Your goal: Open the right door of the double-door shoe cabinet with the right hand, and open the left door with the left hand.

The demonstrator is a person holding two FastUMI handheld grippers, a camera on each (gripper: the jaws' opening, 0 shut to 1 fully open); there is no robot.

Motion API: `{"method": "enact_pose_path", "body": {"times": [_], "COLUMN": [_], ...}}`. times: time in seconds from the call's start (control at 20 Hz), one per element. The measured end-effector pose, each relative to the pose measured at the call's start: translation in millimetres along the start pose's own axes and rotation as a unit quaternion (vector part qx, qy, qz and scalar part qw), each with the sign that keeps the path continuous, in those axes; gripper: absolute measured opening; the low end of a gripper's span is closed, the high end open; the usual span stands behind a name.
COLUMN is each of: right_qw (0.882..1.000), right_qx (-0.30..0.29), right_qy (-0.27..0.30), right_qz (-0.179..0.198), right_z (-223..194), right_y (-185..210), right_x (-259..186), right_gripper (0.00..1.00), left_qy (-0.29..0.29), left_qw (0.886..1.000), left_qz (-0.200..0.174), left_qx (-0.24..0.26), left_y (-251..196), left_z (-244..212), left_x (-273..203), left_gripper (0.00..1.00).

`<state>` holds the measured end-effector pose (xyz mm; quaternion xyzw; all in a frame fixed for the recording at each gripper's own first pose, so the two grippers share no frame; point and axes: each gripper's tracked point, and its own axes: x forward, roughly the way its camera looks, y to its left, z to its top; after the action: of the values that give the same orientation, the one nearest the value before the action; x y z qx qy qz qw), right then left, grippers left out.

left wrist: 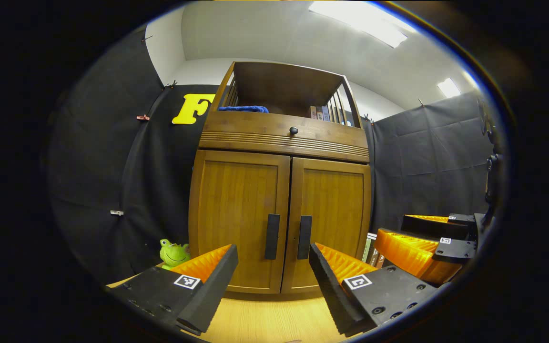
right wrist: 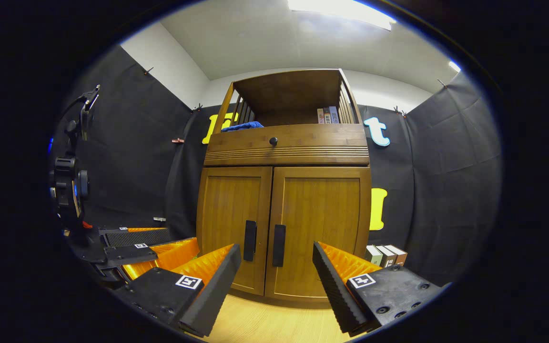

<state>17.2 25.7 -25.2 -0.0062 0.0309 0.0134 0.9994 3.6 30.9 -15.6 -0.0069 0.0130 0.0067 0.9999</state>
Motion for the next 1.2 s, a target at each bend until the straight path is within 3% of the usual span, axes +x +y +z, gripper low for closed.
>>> {"method": "enact_pose_path", "body": {"times": [0.2, 0.25, 0.7, 1.2], "right_qw": [1.0, 1.0, 1.0, 0.999], "right_qx": [0.004, 0.007, 0.024, 0.034], "right_qy": [0.006, 0.008, 0.008, 0.009], "right_qz": [0.006, 0.008, 0.013, 0.011], "right_z": [-6.6, -8.8, -17.8, -37.5], "right_y": [3.2, 4.7, 8.5, 13.9], "right_x": [8.5, 10.2, 37.4, 92.7], "right_gripper": [0.95, 0.95, 0.95, 0.94], "left_qy": [0.006, 0.007, -0.003, -0.003], "left_qw": [1.0, 1.0, 1.0, 1.0], "left_qz": [-0.001, 0.0, 0.0, 0.012], "left_qx": [0.005, 0.006, 0.008, 0.011], "left_y": [1.6, 2.9, 12.1, 31.0], "left_z": [-5.6, -5.0, -4.0, -2.5], "left_x": [2.7, 2.6, -3.8, -17.5], "left_gripper": [0.9, 0.94, 0.94, 0.94]}}
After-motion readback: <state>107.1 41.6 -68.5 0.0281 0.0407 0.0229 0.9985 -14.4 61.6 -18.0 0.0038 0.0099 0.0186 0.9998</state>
